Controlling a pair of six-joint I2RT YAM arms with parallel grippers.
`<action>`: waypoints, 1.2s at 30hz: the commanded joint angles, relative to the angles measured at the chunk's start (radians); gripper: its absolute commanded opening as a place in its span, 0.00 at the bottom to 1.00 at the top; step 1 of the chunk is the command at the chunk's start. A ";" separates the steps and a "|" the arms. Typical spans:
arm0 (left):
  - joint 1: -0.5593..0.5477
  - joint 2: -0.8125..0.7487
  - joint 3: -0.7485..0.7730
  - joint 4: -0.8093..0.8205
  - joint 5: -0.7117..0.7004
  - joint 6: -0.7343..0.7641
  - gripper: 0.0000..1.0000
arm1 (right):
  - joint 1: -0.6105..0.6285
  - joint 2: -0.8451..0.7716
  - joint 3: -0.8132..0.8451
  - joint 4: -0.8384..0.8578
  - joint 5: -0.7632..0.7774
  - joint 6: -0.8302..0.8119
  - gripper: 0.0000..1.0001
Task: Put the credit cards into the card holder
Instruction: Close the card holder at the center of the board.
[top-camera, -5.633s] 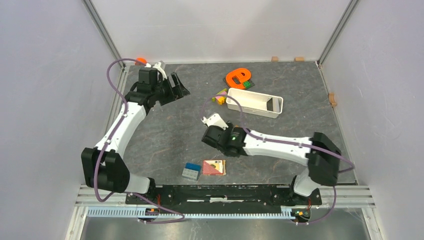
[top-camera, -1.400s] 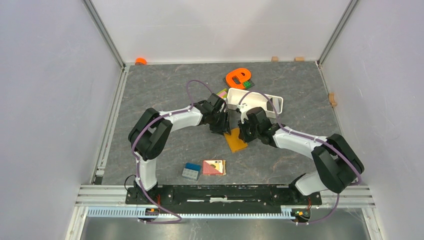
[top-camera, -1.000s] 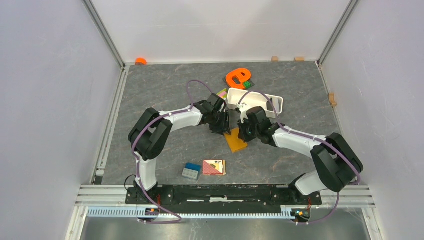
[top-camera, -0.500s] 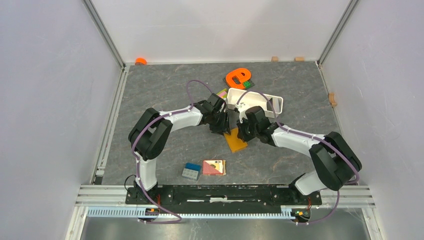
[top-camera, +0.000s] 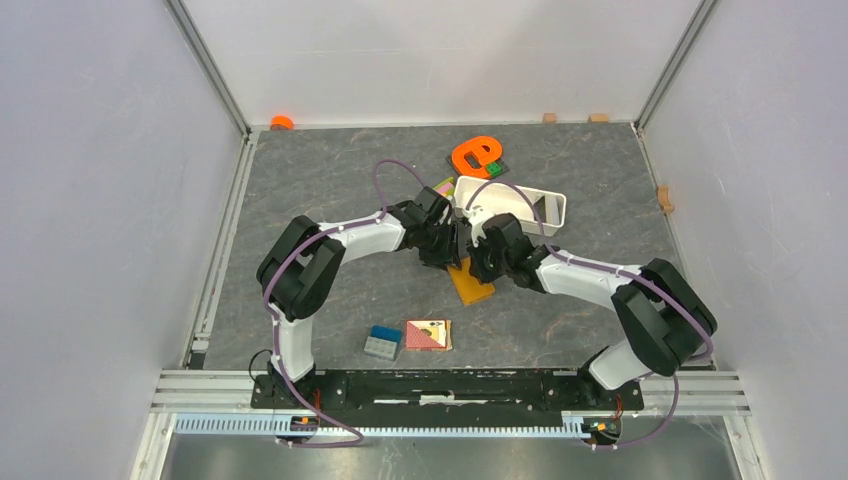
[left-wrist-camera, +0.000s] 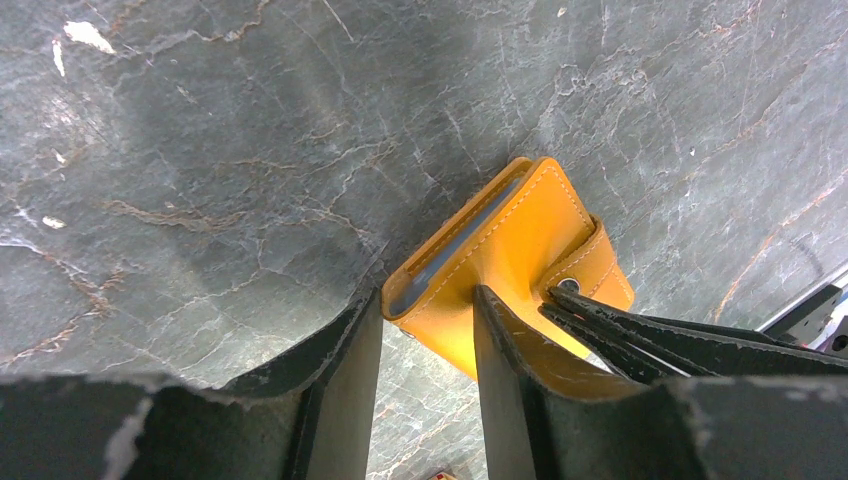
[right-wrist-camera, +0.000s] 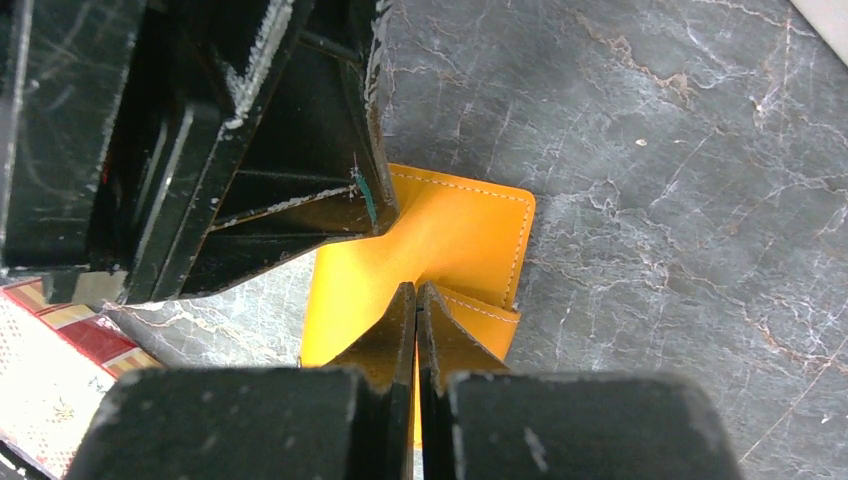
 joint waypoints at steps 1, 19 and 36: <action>-0.010 0.056 -0.009 -0.045 -0.046 0.017 0.45 | 0.018 0.001 -0.067 -0.083 0.034 0.039 0.00; -0.009 0.063 -0.004 -0.053 -0.049 0.018 0.45 | 0.023 -0.105 -0.338 0.100 0.187 0.267 0.00; -0.005 0.071 -0.003 -0.056 -0.045 0.012 0.45 | 0.060 -0.054 -0.582 0.303 0.235 0.449 0.00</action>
